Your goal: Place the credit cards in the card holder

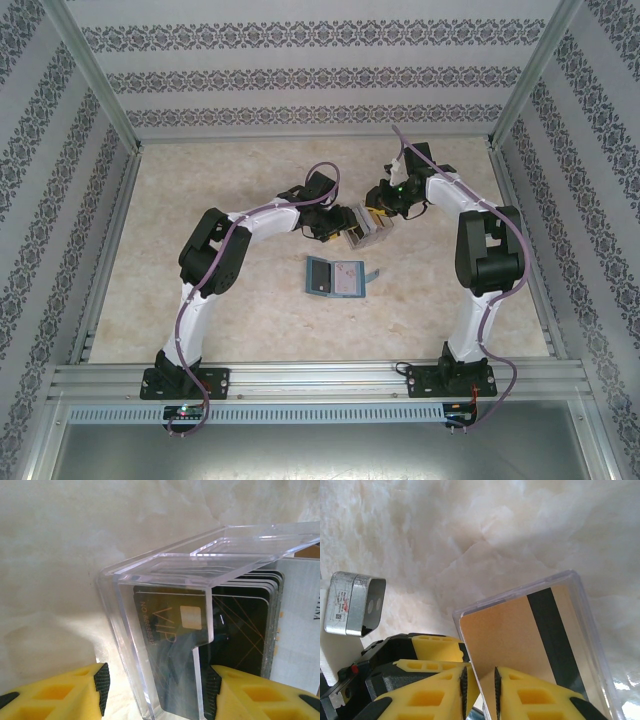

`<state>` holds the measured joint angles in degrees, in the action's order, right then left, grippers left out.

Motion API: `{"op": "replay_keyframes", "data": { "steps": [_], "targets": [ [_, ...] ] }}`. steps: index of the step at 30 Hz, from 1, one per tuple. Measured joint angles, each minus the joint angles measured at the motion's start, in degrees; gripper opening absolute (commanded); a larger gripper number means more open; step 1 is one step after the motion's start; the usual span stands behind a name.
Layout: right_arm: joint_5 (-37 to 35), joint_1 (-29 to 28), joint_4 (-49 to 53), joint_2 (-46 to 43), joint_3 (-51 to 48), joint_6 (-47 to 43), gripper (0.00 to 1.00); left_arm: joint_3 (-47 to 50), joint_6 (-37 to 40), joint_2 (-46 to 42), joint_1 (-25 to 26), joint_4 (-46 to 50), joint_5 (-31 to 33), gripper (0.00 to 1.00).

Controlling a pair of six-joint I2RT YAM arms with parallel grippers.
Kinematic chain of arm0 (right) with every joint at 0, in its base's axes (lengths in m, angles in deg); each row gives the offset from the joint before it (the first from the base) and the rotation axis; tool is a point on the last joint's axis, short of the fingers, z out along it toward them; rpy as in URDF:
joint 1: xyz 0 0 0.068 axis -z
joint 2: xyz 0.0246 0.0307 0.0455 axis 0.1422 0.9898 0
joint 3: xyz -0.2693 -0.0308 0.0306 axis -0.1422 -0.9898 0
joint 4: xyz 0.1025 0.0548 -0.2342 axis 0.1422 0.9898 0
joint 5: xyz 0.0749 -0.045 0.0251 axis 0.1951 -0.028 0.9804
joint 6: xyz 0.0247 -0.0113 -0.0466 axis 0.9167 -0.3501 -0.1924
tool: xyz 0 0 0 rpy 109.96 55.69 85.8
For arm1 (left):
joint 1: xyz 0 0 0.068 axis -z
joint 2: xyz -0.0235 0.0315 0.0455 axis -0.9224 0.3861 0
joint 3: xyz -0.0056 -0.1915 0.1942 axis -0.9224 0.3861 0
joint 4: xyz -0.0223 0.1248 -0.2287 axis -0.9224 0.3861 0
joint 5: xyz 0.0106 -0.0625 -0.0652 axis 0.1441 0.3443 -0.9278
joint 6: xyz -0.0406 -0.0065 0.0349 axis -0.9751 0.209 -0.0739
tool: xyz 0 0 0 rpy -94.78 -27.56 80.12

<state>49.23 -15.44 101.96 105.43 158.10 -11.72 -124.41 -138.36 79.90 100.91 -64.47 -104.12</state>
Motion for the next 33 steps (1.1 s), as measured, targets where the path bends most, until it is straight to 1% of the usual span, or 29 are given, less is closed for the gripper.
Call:
{"op": "replay_keyframes", "data": {
  "steps": [5, 8, 18, 22, 24, 26, 30, 33],
  "targets": [
    [-0.02, 0.0, 0.02, 0.0, -0.22, 0.42, 0.25, 0.0, 0.0, 0.0, 0.0, 0.0, -0.2, 0.56],
    [-0.35, 0.0, 0.09, -0.02, -0.35, 0.37, 0.31, 0.0, 0.0, 0.0, 0.0, 0.0, -0.2, 0.56],
    [-6.27, -0.81, 3.04, -0.17, 0.24, -2.49, 0.4, 0.0, -0.02, 0.0, 0.0, -0.02, -0.39, 0.56],
    [-9.38, -2.36, 4.24, 0.09, 1.73, -3.78, 0.38, 0.0, -0.02, 0.0, 0.0, -0.02, -0.39, 0.56],
    [-10.03, -2.64, 4.22, 0.13, 1.9, -4.0, 0.34, 0.0, -0.02, 0.0, 0.0, -0.02, -0.39, 0.56],
    [-10.43, -2.62, 4.24, 0.13, 1.9, -4.13, 0.31, 0.0, -0.02, 0.0, 0.0, -0.02, -0.42, 0.56],
    [-10.69, -2.62, 4.17, 0.13, 1.92, -4.35, 0.23, 0.0, -0.02, 0.0, 0.0, -0.02, -0.42, 0.56],
    [-10.97, -2.62, 4.22, 0.13, 2.23, -4.33, 0.21, 0.0, -0.04, 0.0, 0.0, -0.02, -0.44, 0.56]
  ]
}}
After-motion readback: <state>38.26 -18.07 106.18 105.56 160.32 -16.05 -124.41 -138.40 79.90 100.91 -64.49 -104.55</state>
